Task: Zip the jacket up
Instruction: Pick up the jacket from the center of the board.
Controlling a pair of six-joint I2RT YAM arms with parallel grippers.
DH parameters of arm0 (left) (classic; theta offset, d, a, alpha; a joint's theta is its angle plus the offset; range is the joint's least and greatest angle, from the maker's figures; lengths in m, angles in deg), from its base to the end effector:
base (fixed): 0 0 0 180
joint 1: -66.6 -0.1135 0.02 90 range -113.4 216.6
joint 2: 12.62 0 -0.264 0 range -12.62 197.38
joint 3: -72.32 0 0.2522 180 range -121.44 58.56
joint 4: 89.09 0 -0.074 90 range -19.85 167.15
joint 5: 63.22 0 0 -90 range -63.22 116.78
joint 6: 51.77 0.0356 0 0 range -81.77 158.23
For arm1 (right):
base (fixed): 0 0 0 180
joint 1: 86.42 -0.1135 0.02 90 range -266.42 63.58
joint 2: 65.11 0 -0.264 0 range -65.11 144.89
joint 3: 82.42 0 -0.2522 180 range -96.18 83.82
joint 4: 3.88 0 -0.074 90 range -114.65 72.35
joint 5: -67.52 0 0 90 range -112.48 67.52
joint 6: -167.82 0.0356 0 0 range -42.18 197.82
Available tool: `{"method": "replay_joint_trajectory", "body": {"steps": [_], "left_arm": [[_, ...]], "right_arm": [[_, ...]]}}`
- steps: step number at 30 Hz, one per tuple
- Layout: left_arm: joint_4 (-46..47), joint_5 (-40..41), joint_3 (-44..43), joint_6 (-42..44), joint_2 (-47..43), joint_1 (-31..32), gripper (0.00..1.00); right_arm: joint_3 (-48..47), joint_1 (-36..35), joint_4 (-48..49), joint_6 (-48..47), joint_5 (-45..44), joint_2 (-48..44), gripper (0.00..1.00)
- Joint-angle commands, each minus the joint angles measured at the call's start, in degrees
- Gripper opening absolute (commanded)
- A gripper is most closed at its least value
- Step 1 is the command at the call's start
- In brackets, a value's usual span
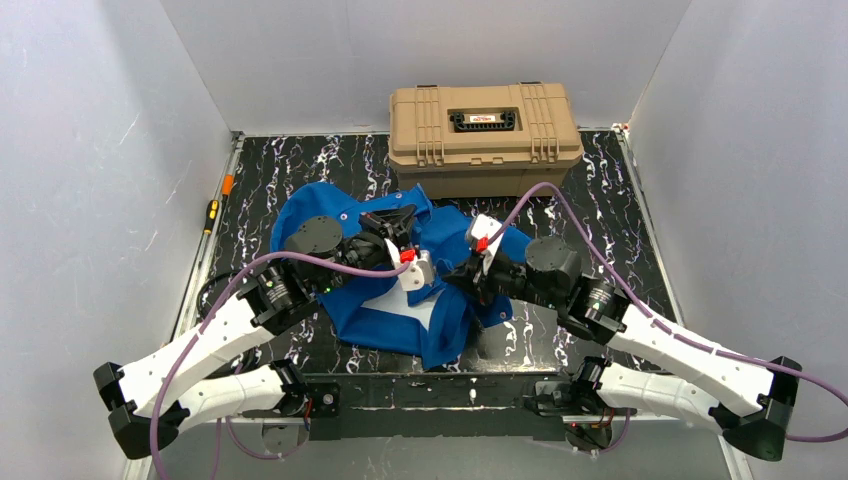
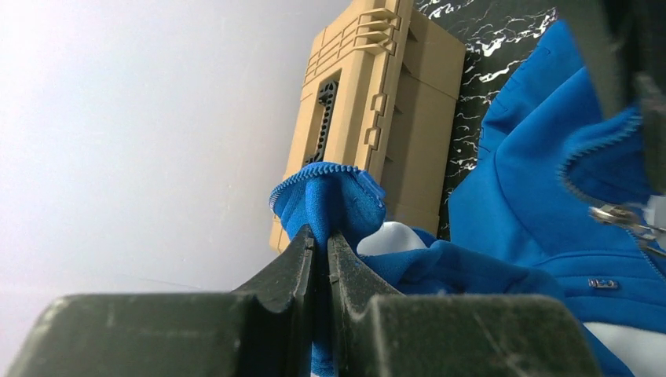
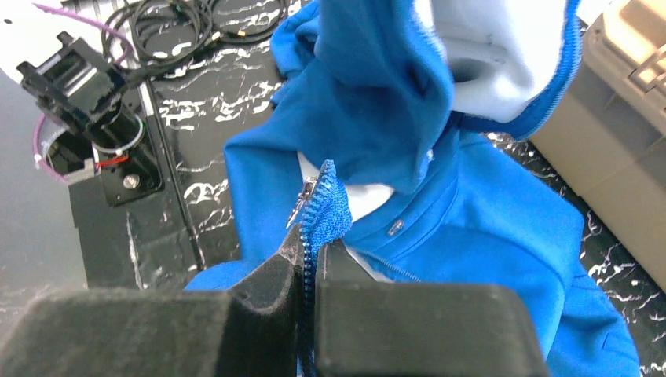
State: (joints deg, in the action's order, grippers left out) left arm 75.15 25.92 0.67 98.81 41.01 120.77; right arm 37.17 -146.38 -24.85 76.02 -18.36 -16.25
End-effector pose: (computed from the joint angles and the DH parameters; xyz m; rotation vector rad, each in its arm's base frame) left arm 0.1241 -0.1728 0.4084 1.2966 0.8158 0.0776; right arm 0.0986 0.1757 0.3449 -0.9727 1.5194 0.7997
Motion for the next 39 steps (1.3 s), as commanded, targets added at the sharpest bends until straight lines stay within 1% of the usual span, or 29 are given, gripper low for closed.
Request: {"method": "replay_joint_trajectory", "body": {"steps": [1, 4, 9, 13, 16, 19, 22, 27, 32, 36, 39], "left_arm": [[-5.18, -1.01, -2.99, 0.86, -2.53, 0.14, 0.0], [-5.92, -1.53, -0.71, 0.72, -2.81, 0.15, 0.0], [-6.22, -3.59, 0.27, -1.19, -1.77, 0.14, 0.0], [-2.5, -2.1, 0.81, -2.11, 0.65, 0.15, 0.0], [3.13, -1.91, 2.86, -1.46, 0.8, 0.14, 0.0], [4.86, -2.11, 3.79, -1.01, 0.63, 0.14, 0.0], [5.39, -1.12, 4.56, -1.49, 0.38, 0.15, 0.0], [5.52, -0.96, 4.76, -1.96, 0.49, 0.14, 0.0], [5.78, -0.44, 4.41, -2.04, 1.1, 0.15, 0.0], [6.34, -0.24, 5.26, -0.84, 1.05, 0.14, 0.0], [10.44, 2.44, 7.55, 2.22, 2.08, 0.18, 0.0]], "right_arm": [[-3.65, 4.66, 11.37, 1.14, 8.74, 1.1, 0.01], [-4.35, 7.61, 12.55, 3.07, 12.83, 2.58, 0.01], [-4.14, 9.09, 13.04, 4.49, 15.44, 3.41, 0.01], [-3.09, 10.61, 14.23, 5.55, 17.85, 3.84, 0.01], [-3.0, 12.79, 14.94, 7.11, 20.61, 4.66, 0.01], [-2.22, 14.95, 16.57, 9.55, 20.89, 4.64, 0.01], [0.32, 17.04, 20.47, 13.07, 21.5, 3.35, 0.01], [2.68, 17.9, 23.83, 16.3, 22.51, 3.07, 0.01], [2.45, 18.3, 23.93, 16.7, 23.82, 3.69, 0.01], [2.62, 18.39, 23.99, 17.77, 22.84, 3.66, 0.01], [2.5, 18.39, 23.29, 19.64, 21.59, 4.67, 0.01]]}}
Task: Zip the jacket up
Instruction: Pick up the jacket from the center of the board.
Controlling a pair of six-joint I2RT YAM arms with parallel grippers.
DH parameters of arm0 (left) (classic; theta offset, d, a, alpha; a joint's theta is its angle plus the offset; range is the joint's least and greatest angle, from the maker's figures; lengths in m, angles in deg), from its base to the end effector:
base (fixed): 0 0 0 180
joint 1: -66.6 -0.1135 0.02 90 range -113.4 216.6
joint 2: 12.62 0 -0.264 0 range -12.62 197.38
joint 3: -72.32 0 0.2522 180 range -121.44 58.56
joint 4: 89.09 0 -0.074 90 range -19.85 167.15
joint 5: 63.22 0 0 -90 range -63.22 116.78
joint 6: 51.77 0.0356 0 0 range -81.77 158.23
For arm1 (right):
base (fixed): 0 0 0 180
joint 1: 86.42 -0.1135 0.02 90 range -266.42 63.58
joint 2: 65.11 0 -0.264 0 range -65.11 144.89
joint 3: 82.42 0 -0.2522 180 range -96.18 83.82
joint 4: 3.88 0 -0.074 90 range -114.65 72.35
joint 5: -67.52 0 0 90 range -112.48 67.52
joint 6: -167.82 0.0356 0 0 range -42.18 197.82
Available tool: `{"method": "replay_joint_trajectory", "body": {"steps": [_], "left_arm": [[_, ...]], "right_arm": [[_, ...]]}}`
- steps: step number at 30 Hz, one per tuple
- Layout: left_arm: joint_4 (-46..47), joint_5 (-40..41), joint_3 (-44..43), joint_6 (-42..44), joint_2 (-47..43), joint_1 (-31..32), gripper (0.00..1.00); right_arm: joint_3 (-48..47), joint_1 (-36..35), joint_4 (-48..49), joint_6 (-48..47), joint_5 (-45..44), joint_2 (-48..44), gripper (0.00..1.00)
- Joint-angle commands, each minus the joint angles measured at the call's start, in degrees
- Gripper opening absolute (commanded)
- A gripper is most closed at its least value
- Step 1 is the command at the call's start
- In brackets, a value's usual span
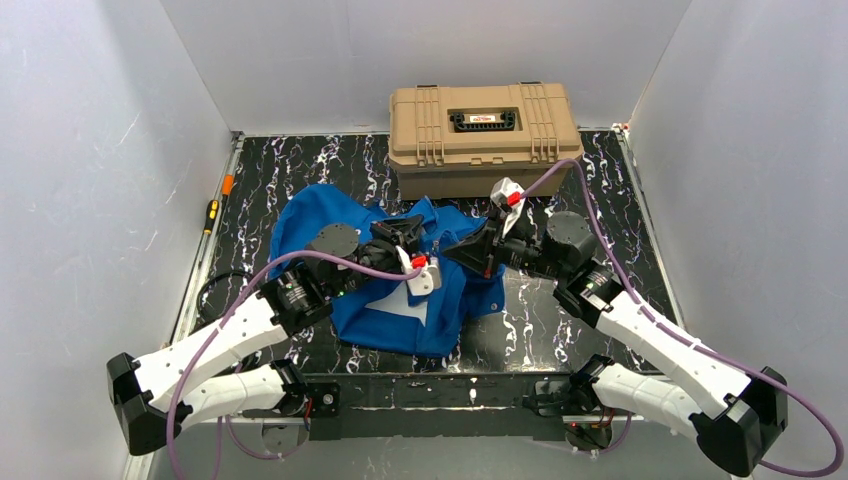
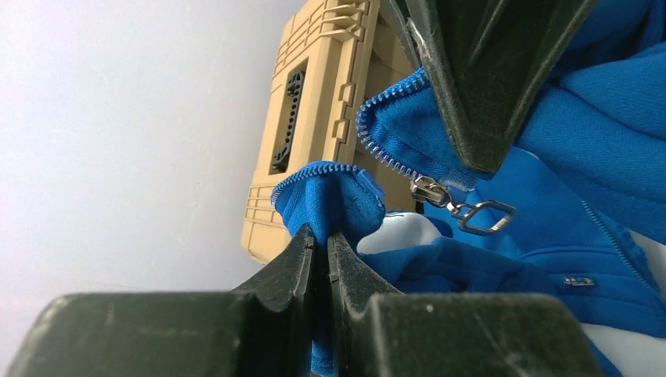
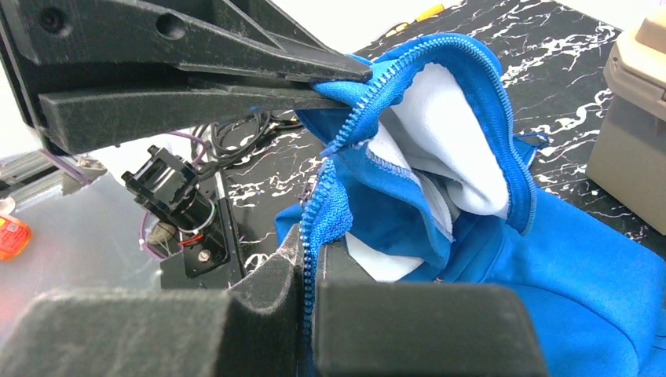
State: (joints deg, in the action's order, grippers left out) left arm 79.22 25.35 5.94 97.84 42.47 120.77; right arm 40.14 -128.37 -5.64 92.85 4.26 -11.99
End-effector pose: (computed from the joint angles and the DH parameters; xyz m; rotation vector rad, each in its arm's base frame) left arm 0.1315 -0.1836 0.3786 1.3324 0.8456 0.0547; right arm 0.1520 0.1581 0.3484 -0.7578 1.4609 1.1303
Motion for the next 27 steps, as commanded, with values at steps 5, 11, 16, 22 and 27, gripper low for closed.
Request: {"method": "replay_joint_trajectory", "body": {"steps": [5, 11, 16, 22, 27], "left_arm": [[8.13, 5.63, 4.23, 11.46, 4.19, 0.4, 0.0], [8.04, 5.76, 5.42, 16.16, 5.35, 0.89, 0.0], [-8.49, -2.87, 2.13, 13.33, 2.25, 1.13, 0.0], [-25.17, -11.52, -2.04, 3.13, 1.34, 1.52, 0.0], [-30.19, -7.97, -6.35, -7.7, 5.13, 1.57, 0.0]], "right_arm": [[-0.75, 0.38, 2.08, 4.62, -3.77, 1.87, 0.01], [-0.84, 0.38, 0.91, 3.2, -7.6, 1.02, 0.01], [-2.79, 0.38, -1.58, 2.25, -12.65, 2.53, 0.01], [-2.73, -0.17, 1.15, 3.61, -15.97, 5.01, 0.01], [-6.56, -5.95, -6.0, -1.21, -28.7, 6.78, 0.01]]}}
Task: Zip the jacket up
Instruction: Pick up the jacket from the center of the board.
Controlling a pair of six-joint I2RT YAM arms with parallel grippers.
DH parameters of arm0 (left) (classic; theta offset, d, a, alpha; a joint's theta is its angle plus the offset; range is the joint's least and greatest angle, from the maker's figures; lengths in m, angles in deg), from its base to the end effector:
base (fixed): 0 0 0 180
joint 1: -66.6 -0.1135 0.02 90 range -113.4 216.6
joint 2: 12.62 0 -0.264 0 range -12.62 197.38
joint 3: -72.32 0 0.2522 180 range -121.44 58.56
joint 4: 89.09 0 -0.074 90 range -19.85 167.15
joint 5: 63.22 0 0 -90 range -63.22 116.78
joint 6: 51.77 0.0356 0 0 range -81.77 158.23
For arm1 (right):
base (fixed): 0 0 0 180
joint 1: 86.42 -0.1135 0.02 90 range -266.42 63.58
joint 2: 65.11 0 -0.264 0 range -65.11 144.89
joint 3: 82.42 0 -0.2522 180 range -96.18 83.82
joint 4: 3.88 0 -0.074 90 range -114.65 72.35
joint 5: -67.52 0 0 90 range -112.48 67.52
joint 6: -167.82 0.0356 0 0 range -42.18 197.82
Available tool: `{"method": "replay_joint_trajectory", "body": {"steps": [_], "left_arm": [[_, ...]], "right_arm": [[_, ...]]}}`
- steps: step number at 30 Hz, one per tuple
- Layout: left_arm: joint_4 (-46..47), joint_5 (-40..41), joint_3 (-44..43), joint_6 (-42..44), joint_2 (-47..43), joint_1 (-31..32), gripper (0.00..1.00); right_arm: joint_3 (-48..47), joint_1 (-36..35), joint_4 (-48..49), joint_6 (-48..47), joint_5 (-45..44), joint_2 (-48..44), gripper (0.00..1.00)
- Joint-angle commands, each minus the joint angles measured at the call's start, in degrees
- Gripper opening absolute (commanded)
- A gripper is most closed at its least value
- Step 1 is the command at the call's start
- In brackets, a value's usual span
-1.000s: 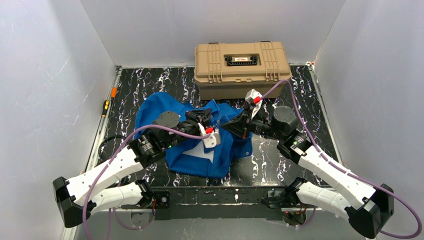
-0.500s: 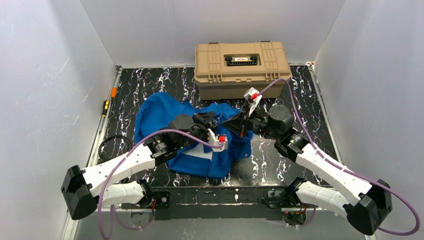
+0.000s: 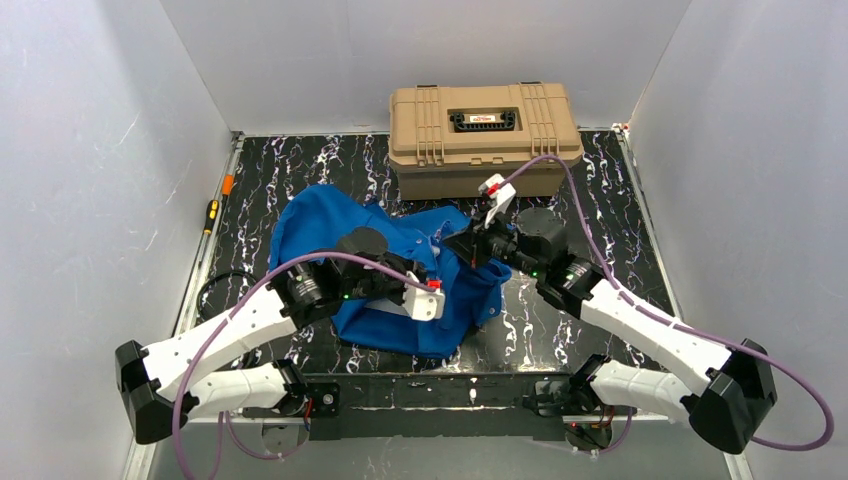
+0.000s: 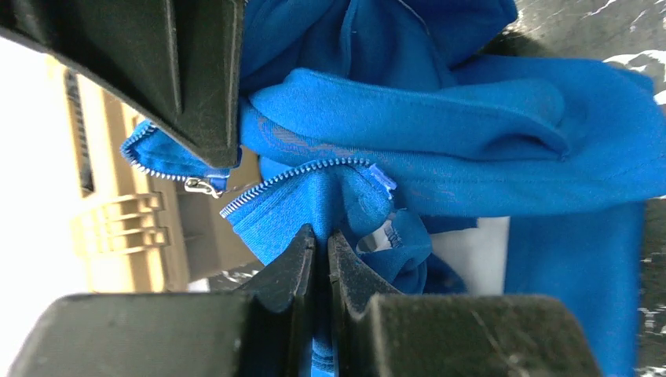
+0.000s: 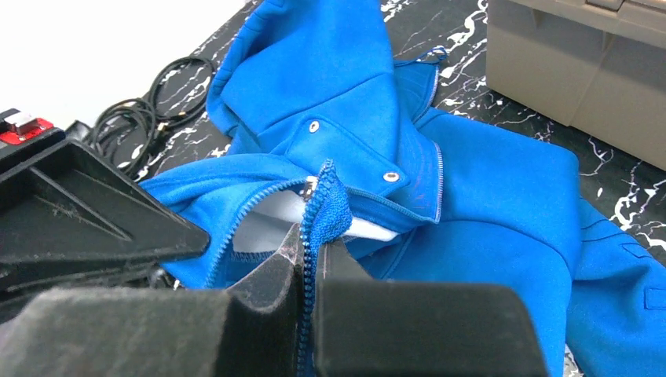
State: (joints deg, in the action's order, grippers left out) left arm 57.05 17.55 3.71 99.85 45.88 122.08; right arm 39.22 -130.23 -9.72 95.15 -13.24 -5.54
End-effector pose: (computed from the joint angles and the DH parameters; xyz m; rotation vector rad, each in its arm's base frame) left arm 0.1258 -0.1929 0.3389 1.7418 0.9431 -0.0903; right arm 0.1741 0.1749 0.3224 -0.5305 1.7007 0.9225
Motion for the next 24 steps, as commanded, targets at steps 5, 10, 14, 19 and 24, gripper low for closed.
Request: {"method": "replay_joint_trajectory", "body": {"steps": [5, 10, 14, 19, 24], "left_arm": [[-9.05, -1.9, -4.38, -12.41, 1.88, 0.24, 0.0], [-8.49, 1.1, -5.16, -12.86, 3.56, 0.24, 0.0], [-6.27, 6.74, -5.85, -12.54, 4.41, 0.24, 0.0], [-6.31, 8.44, -8.17, -14.01, 4.27, 0.24, 0.0], [-6.87, 7.98, -11.42, -16.54, 4.12, 0.24, 0.0]], "right_arm": [[-7.26, -9.62, -2.34, -5.78, -18.79, 1.12, 0.01], [-9.41, -16.1, -2.94, -8.28, -25.8, 5.09, 0.01], [-9.65, -20.64, -4.77, -9.03, -33.51, 8.06, 0.01], [-9.42, -25.05, -6.74, -10.24, -43.13, 11.77, 0.01], [-8.69, -26.67, -5.04, -9.62, -47.65, 15.03, 0.01]]}}
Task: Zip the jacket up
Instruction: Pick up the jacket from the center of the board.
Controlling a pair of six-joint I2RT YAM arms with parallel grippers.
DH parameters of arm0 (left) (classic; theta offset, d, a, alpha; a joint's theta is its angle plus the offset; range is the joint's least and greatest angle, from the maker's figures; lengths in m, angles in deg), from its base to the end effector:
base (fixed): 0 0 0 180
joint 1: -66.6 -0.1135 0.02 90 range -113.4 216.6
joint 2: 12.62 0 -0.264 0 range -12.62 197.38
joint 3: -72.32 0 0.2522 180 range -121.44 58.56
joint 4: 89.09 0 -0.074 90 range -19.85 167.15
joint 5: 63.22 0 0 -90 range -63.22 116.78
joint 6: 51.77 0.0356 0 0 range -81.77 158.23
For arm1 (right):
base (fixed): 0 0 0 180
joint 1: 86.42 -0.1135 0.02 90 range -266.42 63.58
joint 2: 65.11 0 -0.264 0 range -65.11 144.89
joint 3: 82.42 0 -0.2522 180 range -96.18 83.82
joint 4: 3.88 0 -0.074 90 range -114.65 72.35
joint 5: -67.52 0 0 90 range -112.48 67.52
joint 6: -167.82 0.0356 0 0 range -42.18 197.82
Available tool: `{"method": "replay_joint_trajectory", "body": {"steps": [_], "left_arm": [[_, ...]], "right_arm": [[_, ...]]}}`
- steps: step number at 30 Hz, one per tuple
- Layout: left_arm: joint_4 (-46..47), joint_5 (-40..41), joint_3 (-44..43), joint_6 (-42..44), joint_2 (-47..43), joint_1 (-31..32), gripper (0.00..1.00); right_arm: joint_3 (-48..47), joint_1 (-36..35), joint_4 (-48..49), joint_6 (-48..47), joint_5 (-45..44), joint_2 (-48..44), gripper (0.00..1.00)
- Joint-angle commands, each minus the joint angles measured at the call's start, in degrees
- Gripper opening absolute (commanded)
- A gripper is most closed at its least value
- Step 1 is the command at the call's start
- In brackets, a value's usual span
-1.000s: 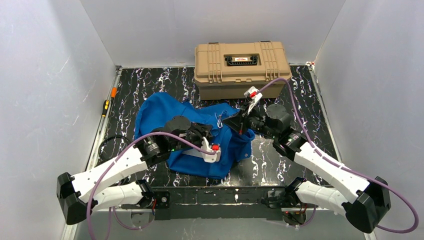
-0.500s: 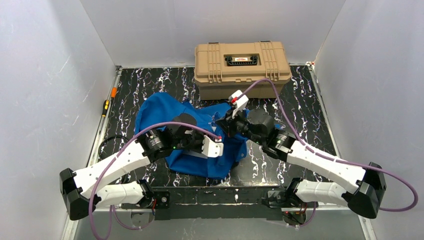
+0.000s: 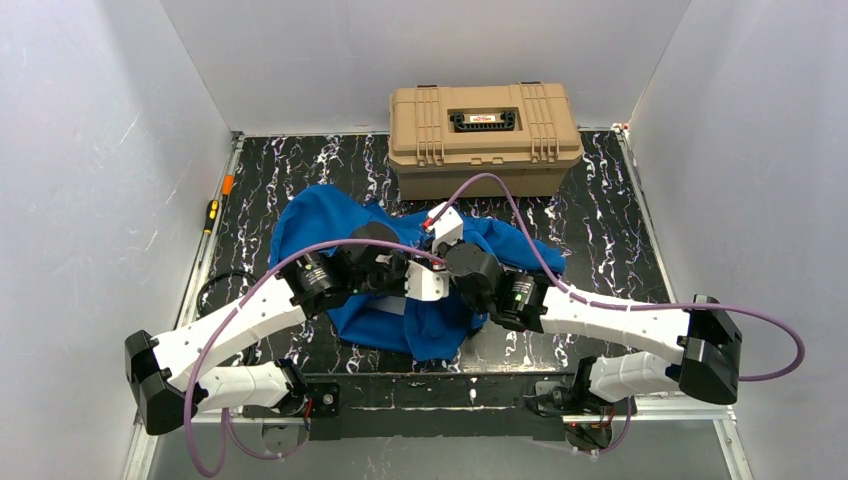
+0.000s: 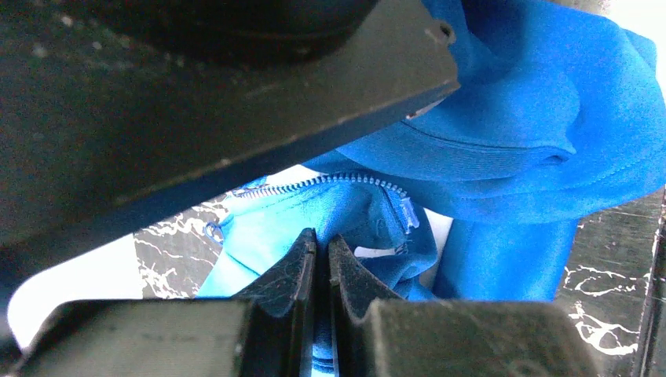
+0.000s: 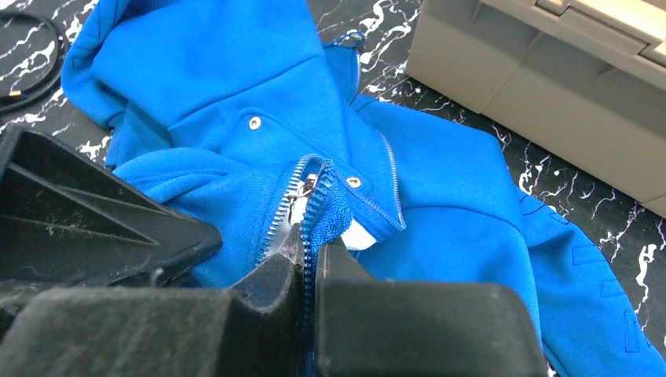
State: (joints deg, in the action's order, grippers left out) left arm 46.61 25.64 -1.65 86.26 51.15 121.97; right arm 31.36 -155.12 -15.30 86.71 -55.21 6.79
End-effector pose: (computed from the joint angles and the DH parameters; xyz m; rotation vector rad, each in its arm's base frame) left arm 0.1371 -0.1998 0.3335 1.7080 1.3343 -0.0951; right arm 0.1227 0.2616 0.3089 -0.5588 1.7543 0.4209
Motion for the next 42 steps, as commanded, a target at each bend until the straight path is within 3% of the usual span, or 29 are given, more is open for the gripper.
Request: {"method": "replay_joint_trajectory", "body": {"steps": [1, 6, 17, 22, 27, 34, 42], "left_arm": [[3.09, -0.91, -6.71, -3.55, -1.17, 0.35, 0.0], [3.06, -1.53, -8.42, -6.05, -0.78, 0.35, 0.0], [11.25, 5.78, -10.15, -13.54, -1.72, 0.35, 0.0], [8.68, 4.57, -11.04, -14.52, -3.17, 0.35, 0.0], [9.67, 2.67, -9.15, -13.95, -6.07, 0.36, 0.0], [8.66, 4.54, -8.13, -14.04, -5.27, 0.35, 0.0], [6.84, 8.61, -7.98, -15.86, -1.83, 0.35, 0.0]], "right_arm": [[-0.64, -1.78, 1.77, -0.92, -5.71, 2.72, 0.01], [-1.56, -1.78, 4.6, -0.49, -5.56, 4.36, 0.01], [-0.49, -2.37, 6.74, 4.85, -7.28, 8.03, 0.01], [8.0, 4.27, 14.92, 7.85, -1.54, -1.87, 0.01], [10.12, 10.38, 13.49, 8.8, 5.6, -8.94, 0.01], [7.33, 10.88, 9.66, 6.42, 5.86, -16.66, 0.01], [8.06, 10.88, 13.31, 7.19, 21.11, -21.73, 0.01]]}}
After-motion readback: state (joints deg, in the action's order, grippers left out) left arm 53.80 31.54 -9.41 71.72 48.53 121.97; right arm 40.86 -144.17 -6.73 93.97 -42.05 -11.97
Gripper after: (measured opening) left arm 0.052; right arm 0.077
